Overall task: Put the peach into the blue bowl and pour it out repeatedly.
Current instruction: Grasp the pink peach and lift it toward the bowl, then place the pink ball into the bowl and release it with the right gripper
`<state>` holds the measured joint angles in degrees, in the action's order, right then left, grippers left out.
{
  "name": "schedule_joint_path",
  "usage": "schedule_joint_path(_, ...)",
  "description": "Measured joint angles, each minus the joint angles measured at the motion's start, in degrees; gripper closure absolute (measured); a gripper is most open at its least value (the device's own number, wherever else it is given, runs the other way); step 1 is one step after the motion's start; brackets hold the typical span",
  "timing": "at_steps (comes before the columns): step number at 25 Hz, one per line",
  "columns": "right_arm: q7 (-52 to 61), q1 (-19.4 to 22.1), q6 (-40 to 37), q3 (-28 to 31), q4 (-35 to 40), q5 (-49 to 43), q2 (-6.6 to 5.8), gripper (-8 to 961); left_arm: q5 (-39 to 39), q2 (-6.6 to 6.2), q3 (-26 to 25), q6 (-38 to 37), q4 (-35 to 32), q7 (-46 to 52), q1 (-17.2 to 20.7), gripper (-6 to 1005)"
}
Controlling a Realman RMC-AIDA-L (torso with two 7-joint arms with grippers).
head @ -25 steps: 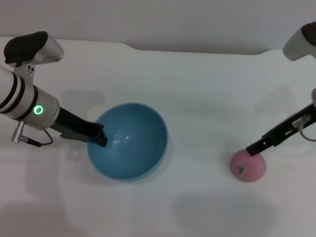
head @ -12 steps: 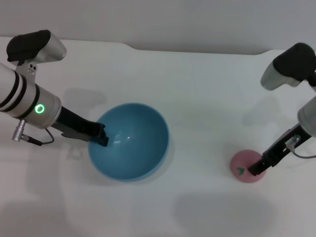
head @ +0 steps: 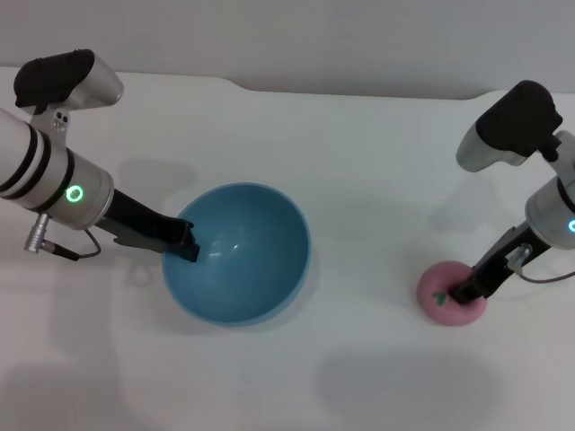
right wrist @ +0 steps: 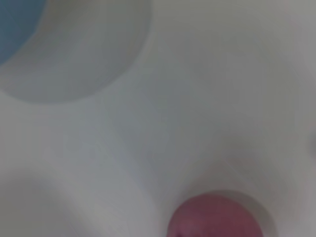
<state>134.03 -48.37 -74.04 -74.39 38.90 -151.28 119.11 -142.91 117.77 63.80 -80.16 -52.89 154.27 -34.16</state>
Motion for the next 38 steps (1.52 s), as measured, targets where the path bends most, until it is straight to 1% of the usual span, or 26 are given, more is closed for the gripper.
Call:
schedule_joint_path(2,-0.6,0.1,0.1,0.3,0.1,0.0,-0.02,448,0.0,0.04,0.0,0.0,0.0,-0.1,-0.1,1000)
schedule_joint_path(5,-2.4,0.6,0.5,2.1,0.6,0.7,-0.05,597,0.4,0.10,0.1,0.2,0.0,-0.2,-0.5,999)
schedule_joint_path(7,-3.0,1.6,1.1,5.1,2.0,1.4,-0.09,696,0.5,0.18,0.2,0.5,0.0,-0.1,-0.8,1000)
schedule_joint_path(9,-4.3,2.9,1.5,9.2,3.6,1.9,-0.14,724,0.5,0.22,0.3,0.7,0.1,0.0,-0.9,1000)
schedule_joint_path(12,-7.9,4.1,1.1,15.6,5.6,4.2,-0.35,767,0.5,0.49,2.4,1.8,0.3,1.1,-1.4,1000)
schedule_joint_path(13,-11.1,5.4,0.2,19.4,7.8,8.7,-0.42,773,0.5,0.50,3.8,2.4,0.4,2.0,-1.6,1000)
schedule_joint_path(14,-11.8,5.7,0.0,20.1,8.4,9.7,-0.41,778,0.5,0.52,4.9,2.9,0.5,2.9,-1.7,1000)
schedule_joint_path(15,-13.1,6.5,-0.5,21.2,9.4,12.3,-0.39,784,0.5,0.53,7.3,3.7,0.6,4.2,-2.1,1000)
schedule_joint_path(17,-17.2,8.4,-3.0,23.1,12.5,20.2,-0.28,795,0.5,0.62,9.9,4.7,0.7,5.8,-2.5,1000)
schedule_joint_path(18,-19.5,9.2,-4.9,23.6,13.9,24.2,-0.24,801,0.5,0.71,10.9,5.1,0.7,6.6,-2.8,1000)
schedule_joint_path(19,-23.6,10.0,-9.4,23.8,15.9,30.3,-0.16,809,0.6,0.86,11.8,5.4,0.7,7.6,-3.3,1000)
schedule_joint_path(20,-23.6,10.0,-9.4,23.8,15.9,30.3,-0.16,817,0.6,0.86,11.8,5.4,0.7,7.6,-3.3,1000)
schedule_joint_path(22,-26.4,10.1,-13.6,23.5,17.0,33.5,-0.13,834,0.7,0.93,12.2,5.6,0.7,8.1,-3.6,1000)
schedule_joint_path(23,-26.9,9.6,-15.1,23.2,17.2,34.0,-0.14,842,1.5,1.03,13.5,6.3,0.7,9.0,-4.1,1000)
schedule_joint_path(26,-27.2,8.3,-16.9,21.6,17.1,34.4,-0.12,859,3.4,1.05,14.5,7.1,0.8,9.2,-4.3,1000)
schedule_joint_path(32,-27.3,7.3,-14.9,13.9,16.5,34.0,-0.02,884,5.6,1.06,15.0,7.8,0.8,9.2,-5.0,1000)
schedule_joint_path(38,-27.0,6.6,-8.9,6.3,14.1,31.7,-0.05,901,6.8,0.89,14.8,7.7,0.2,9.2,-5.1,1000)
